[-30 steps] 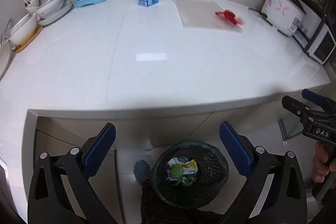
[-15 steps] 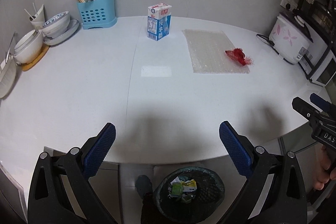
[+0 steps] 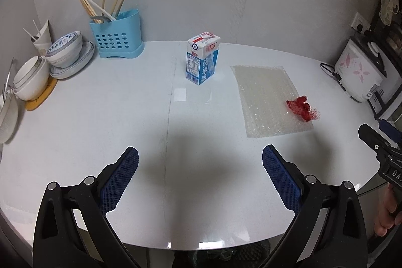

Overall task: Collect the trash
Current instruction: 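Raise both open grippers and move them toward the milk carton and red net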

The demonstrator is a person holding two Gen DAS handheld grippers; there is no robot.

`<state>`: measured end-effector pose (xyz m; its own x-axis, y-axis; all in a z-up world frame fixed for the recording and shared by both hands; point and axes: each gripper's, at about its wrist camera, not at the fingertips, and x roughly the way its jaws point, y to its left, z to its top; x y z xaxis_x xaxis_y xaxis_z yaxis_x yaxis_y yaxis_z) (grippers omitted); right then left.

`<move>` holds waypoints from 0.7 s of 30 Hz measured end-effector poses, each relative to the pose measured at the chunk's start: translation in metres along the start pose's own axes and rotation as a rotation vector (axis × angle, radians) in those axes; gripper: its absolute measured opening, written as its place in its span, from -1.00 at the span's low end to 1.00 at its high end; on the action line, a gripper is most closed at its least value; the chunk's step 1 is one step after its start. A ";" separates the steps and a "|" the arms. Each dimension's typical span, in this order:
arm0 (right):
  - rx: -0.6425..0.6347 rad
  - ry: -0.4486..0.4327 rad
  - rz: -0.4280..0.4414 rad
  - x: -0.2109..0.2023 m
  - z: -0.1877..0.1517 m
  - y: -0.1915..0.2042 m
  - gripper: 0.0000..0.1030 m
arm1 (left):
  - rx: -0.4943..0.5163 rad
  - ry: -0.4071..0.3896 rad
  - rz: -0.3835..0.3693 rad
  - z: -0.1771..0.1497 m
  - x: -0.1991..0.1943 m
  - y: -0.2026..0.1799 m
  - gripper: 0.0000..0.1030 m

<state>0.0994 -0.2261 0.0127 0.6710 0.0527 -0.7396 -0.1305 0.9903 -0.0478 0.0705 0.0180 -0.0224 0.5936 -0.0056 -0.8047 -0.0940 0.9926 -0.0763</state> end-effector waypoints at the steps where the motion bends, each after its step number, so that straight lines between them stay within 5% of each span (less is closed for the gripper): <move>1: 0.000 0.002 -0.004 0.005 0.003 -0.001 0.85 | 0.001 -0.002 0.001 0.006 0.004 0.002 0.88; 21: 0.094 0.204 -0.068 0.128 0.026 -0.020 0.85 | 0.036 0.053 0.000 0.071 0.127 0.030 0.88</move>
<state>0.2068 -0.2355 -0.0634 0.5135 -0.0319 -0.8575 -0.0157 0.9988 -0.0465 0.2000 0.0553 -0.0846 0.5506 -0.0114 -0.8347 -0.0649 0.9963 -0.0564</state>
